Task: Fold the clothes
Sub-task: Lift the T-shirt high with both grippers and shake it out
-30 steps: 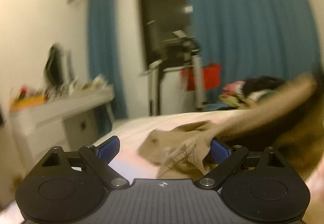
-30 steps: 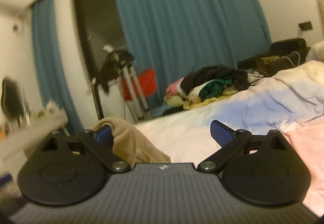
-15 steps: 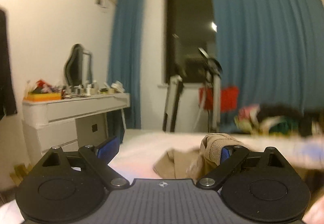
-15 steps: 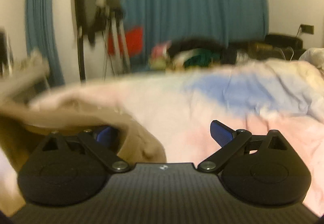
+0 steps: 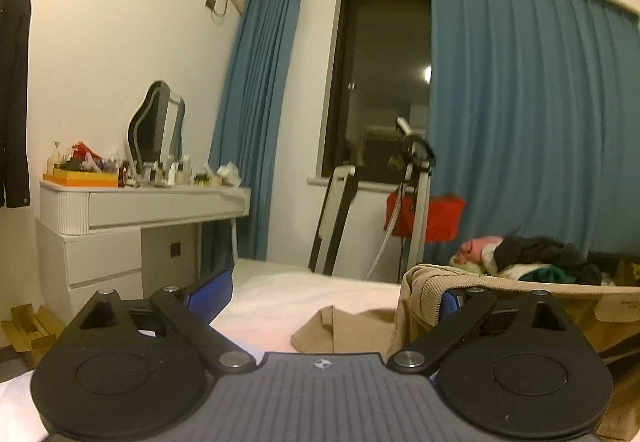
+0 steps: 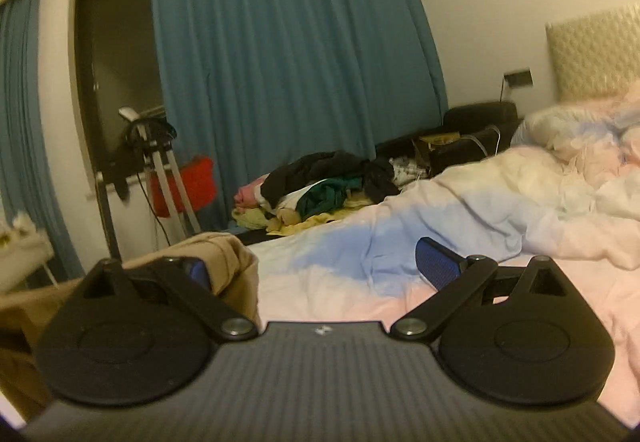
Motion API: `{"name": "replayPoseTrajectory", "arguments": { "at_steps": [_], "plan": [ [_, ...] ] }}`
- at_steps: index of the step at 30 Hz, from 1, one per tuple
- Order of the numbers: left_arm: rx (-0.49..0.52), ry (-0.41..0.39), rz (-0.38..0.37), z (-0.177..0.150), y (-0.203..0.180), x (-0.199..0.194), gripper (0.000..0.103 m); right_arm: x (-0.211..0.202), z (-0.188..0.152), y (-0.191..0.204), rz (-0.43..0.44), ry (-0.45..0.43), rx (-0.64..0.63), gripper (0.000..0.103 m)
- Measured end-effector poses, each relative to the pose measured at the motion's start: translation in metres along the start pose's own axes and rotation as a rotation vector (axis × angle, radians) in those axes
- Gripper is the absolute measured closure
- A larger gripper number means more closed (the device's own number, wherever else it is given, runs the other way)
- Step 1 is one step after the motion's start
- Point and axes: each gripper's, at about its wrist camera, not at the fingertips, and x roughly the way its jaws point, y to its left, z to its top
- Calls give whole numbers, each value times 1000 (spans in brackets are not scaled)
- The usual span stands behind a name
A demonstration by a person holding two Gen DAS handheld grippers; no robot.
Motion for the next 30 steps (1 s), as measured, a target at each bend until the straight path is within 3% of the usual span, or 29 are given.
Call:
{"name": "replayPoseTrajectory", "arguments": {
  "at_steps": [5,13,21,26,30],
  "plan": [
    [-86,-54,-26,53,13,-22,1,-21,59,18,54,-61,-5,4],
    [-176,-263,-34,215,27,-41,1,-55,208,67,191,-221,-102,4],
    [-203,-455,-93,364,56,-107,0,-161,317,95,267,-397,-83,4],
    [-235,-410,-157,421,72,-137,0,-215,356,101,294,-448,-56,3],
    [-226,-353,-188,441,76,-137,0,-224,365,100,302,-445,-65,3]
  ]
}}
